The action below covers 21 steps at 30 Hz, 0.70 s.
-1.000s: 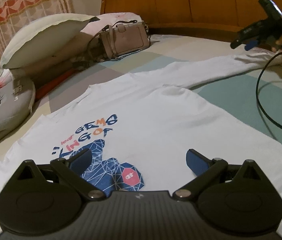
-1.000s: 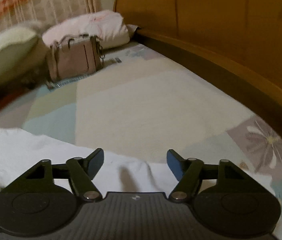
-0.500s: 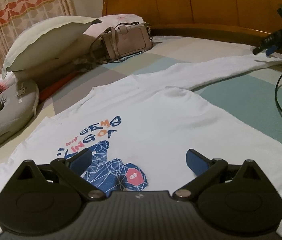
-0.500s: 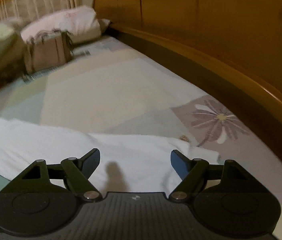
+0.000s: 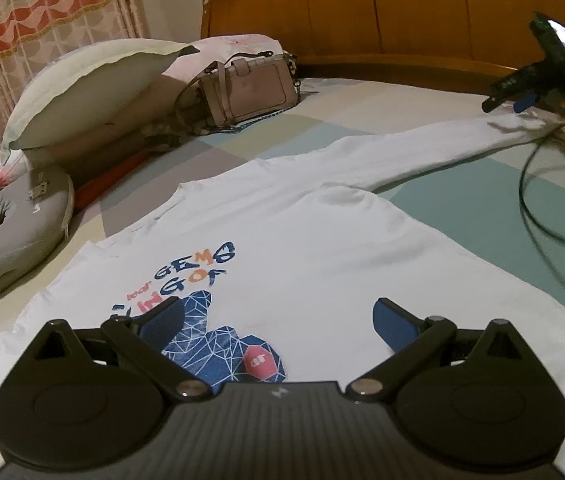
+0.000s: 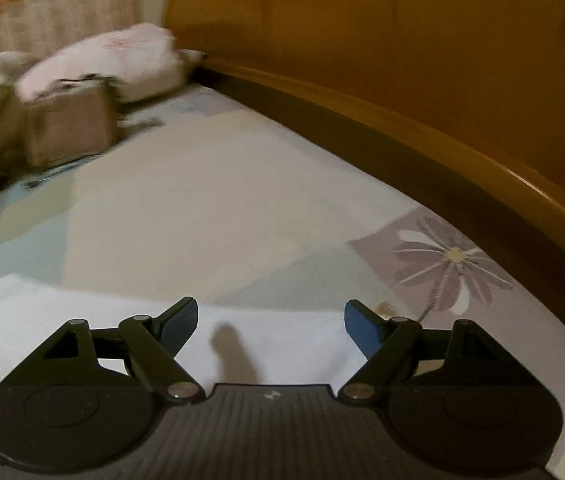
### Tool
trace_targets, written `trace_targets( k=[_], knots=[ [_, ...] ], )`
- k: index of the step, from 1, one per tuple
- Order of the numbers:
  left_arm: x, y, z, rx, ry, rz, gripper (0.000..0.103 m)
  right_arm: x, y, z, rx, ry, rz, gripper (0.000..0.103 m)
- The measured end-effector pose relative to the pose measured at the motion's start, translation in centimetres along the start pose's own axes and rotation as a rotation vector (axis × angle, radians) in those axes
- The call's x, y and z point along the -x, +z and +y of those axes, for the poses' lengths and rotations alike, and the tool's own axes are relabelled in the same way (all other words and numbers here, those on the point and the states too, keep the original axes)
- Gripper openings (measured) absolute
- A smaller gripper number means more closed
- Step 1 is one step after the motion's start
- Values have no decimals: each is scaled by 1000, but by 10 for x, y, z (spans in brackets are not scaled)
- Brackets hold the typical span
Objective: Fold clothes
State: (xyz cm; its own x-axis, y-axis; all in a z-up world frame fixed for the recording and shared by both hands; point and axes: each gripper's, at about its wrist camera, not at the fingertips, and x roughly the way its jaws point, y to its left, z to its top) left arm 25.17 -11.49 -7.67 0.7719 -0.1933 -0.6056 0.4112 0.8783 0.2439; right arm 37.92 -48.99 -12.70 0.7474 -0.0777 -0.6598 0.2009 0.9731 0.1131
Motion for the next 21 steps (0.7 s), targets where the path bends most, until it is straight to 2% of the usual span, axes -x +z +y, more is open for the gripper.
trace_targets(
  k=[4, 6, 12, 14, 17, 21],
  knots=[
    [-1, 0, -2, -7, -8, -4, 100, 23, -27, 16, 84, 40, 8, 85],
    [-3, 0, -3, -9, -12, -1, 100, 21, -37, 9, 104, 28, 29, 86],
    [-1, 0, -3, -13, 0, 5, 100, 30, -25, -27, -24, 2, 54, 85],
    [-2, 1, -4, -10, 4, 6, 100, 38, -22, -23, -34, 9, 33, 86],
    [-1, 2, -5, -12, 9, 6, 100, 40, -28, -3, 30, 50, 24, 91],
    [4, 0, -3, -7, 7, 6, 100, 26, -43, 11, 106, 11, 96, 97]
  ],
)
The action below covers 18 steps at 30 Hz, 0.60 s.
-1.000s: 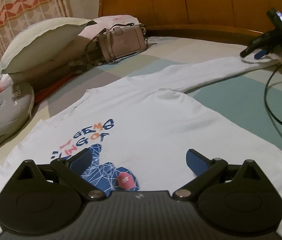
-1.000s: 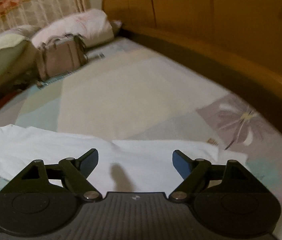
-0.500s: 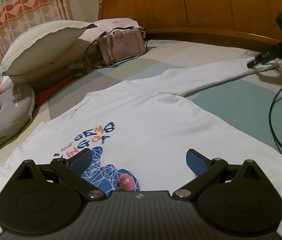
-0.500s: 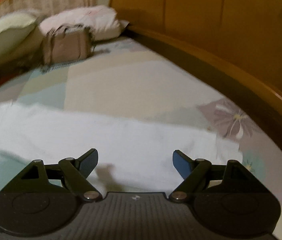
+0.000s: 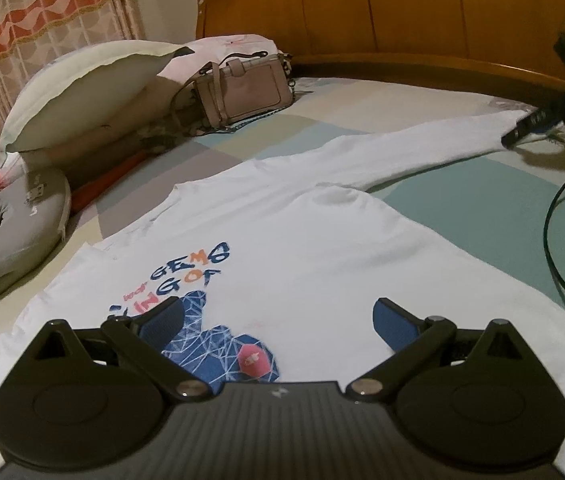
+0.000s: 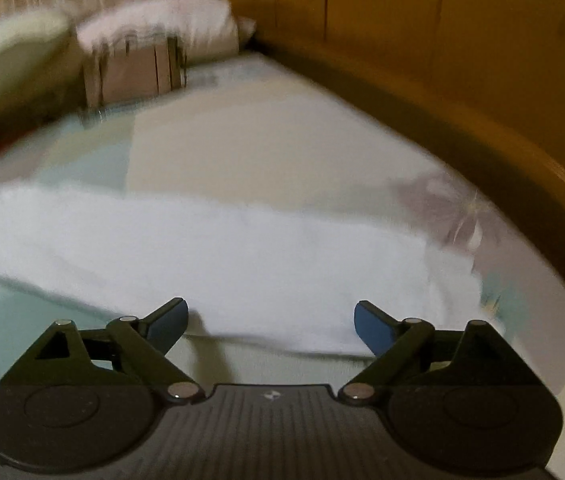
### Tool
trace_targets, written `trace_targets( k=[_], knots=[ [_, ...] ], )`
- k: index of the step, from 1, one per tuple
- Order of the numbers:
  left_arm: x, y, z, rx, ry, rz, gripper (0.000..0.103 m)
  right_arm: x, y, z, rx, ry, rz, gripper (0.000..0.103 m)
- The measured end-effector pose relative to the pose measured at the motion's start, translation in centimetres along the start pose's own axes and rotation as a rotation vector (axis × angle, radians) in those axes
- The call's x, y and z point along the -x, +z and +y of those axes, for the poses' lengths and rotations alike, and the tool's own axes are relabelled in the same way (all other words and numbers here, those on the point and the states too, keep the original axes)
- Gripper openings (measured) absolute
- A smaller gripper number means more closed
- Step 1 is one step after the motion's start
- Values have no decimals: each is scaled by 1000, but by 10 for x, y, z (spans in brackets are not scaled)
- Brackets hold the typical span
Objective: Fold clothes
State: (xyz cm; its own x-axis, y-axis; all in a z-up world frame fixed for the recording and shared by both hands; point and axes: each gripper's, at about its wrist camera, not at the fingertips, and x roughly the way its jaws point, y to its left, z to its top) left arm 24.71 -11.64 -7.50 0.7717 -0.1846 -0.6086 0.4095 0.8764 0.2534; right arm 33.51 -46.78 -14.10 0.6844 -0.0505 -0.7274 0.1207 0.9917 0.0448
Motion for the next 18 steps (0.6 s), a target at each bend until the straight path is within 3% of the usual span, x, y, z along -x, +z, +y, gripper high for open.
trace_targets(
  k=[5, 9, 12, 16, 18],
  knots=[
    [6, 0, 15, 15, 5, 18, 100, 26, 10, 13, -17, -94, -12, 97],
    [3, 14, 26, 44, -38, 38, 100, 42, 23, 43, -58, -36, -102, 103],
    [-3, 32, 31, 83, -110, 44, 100, 20, 24, 67, -32, -32, -101, 103],
    [-13, 61, 35, 132, -234, 46, 100, -22, 11, 72, -20, -127, 1, 103],
    [-30, 80, 36, 153, -299, 53, 100, -7, 8, 74, -87, -161, -28, 103]
  ],
)
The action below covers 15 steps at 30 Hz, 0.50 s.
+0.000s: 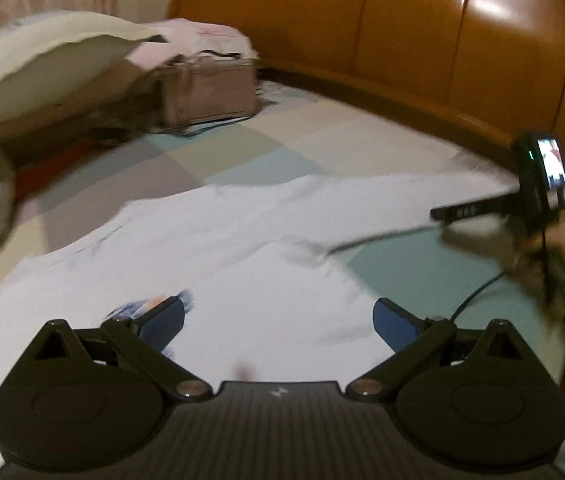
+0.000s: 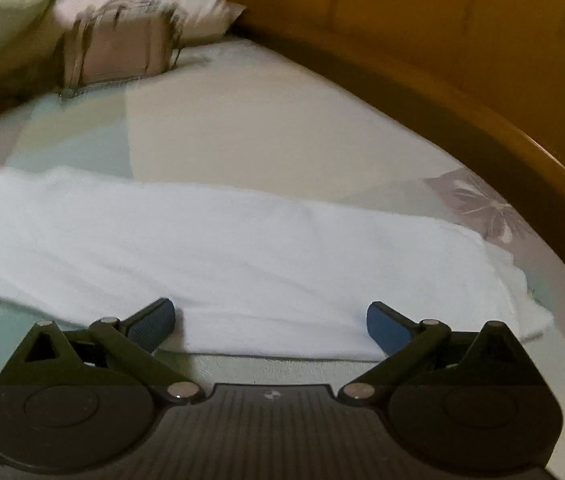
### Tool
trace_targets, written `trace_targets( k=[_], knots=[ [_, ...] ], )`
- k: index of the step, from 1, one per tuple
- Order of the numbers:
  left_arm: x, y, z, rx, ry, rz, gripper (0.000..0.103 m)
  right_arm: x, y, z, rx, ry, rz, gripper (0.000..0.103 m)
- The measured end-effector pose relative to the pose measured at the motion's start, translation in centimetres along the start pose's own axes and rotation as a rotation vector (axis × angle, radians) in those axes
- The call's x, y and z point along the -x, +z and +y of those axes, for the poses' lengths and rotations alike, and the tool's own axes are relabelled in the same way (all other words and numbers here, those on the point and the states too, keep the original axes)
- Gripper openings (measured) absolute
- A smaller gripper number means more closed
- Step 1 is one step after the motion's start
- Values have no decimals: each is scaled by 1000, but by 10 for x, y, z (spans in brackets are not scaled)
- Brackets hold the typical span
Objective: Fold clothes
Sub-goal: 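Move both open grippers back above the sweatshirt body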
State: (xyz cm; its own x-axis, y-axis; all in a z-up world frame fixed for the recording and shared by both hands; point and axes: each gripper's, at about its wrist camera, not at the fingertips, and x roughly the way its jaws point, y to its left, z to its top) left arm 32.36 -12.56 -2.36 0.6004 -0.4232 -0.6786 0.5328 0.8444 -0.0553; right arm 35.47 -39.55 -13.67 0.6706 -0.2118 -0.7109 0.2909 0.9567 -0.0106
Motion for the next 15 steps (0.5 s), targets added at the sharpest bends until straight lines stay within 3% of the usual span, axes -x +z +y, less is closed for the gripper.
trace_targets(
  k=[4, 9, 15],
  knots=[
    [-50, 50, 3, 45, -108, 15, 100, 47, -13, 14, -107, 32, -129, 103],
    [-136, 95, 6, 189, -258, 123, 100, 57, -29, 34, -30, 35, -186, 103],
    [-226, 104, 14, 334, -251, 230, 99, 62, -28, 26, -10, 72, -193, 103]
  ],
)
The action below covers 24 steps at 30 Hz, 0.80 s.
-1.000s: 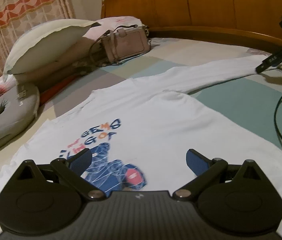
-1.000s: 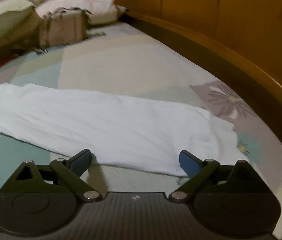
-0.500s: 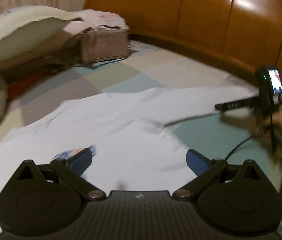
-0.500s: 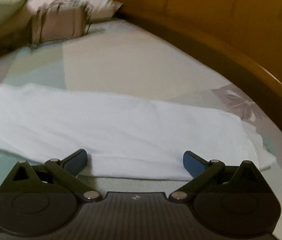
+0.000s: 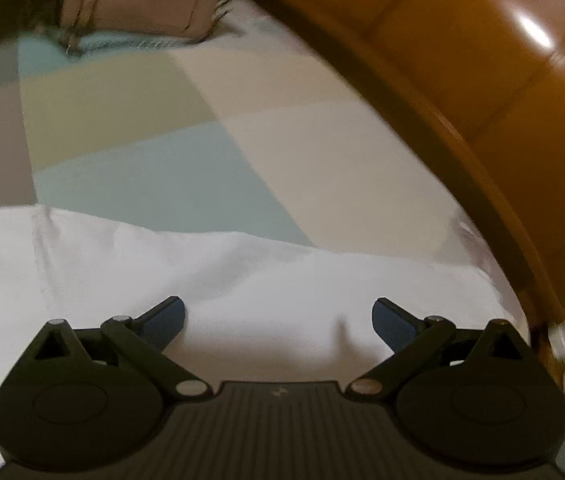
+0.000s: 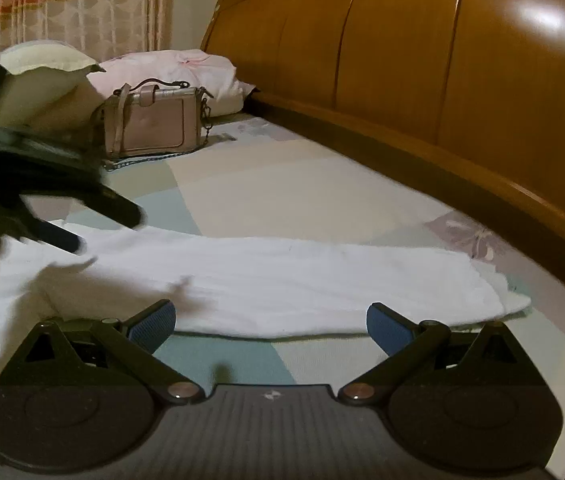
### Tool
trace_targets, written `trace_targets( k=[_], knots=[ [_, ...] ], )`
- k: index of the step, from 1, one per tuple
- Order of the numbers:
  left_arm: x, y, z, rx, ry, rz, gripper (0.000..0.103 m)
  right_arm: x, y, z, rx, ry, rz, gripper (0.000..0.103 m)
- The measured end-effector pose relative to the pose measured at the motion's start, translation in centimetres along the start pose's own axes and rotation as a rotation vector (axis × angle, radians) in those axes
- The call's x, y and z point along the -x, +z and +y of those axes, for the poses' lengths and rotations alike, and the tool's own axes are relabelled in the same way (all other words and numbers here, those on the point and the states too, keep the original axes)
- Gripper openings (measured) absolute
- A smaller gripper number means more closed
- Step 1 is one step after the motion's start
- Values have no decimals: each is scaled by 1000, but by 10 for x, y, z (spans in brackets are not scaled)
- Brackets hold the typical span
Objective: Fold clothes
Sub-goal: 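Move both open grippers back above the sweatshirt body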
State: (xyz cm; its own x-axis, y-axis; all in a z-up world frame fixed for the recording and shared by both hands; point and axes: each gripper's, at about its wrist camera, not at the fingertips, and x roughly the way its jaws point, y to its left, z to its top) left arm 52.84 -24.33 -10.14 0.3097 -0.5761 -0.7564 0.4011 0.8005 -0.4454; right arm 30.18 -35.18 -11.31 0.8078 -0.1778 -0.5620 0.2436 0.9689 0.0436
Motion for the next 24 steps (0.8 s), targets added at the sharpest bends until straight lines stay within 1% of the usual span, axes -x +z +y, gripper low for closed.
trace_targets(
  k=[4, 5, 7, 10, 14, 16, 19, 21, 22, 24],
  knots=[
    [-16, 13, 7, 19, 19, -81, 100, 2, 0, -11, -22, 13, -6, 103],
    [-18, 17, 8, 28, 31, -92, 100, 1, -1, -14, -28, 13, -1, 103],
    [-17, 22, 7, 47, 56, -95, 99, -1, -2, -17, -41, 14, 12, 103],
    [3, 20, -2, 43, 110, -97, 99, 1, -2, -21, -63, 14, 11, 103],
    [70, 3, -8, 22, 148, -124, 99, 10, 0, -16, -87, 47, 37, 103],
    [110, -11, -6, 6, 173, -139, 99, 20, 1, -5, -39, 71, 73, 103],
    [168, -39, 1, -17, 225, -163, 100, 52, -2, 11, 9, 126, 74, 103],
    [201, -61, 11, -5, 254, -160, 100, 76, -3, 22, 20, 206, 88, 103],
    [216, -73, 15, 3, 269, -160, 100, 89, -4, 27, 28, 239, 94, 103],
    [242, -108, 23, 21, 295, -166, 100, 111, -5, 40, 59, 261, 94, 103]
  ],
)
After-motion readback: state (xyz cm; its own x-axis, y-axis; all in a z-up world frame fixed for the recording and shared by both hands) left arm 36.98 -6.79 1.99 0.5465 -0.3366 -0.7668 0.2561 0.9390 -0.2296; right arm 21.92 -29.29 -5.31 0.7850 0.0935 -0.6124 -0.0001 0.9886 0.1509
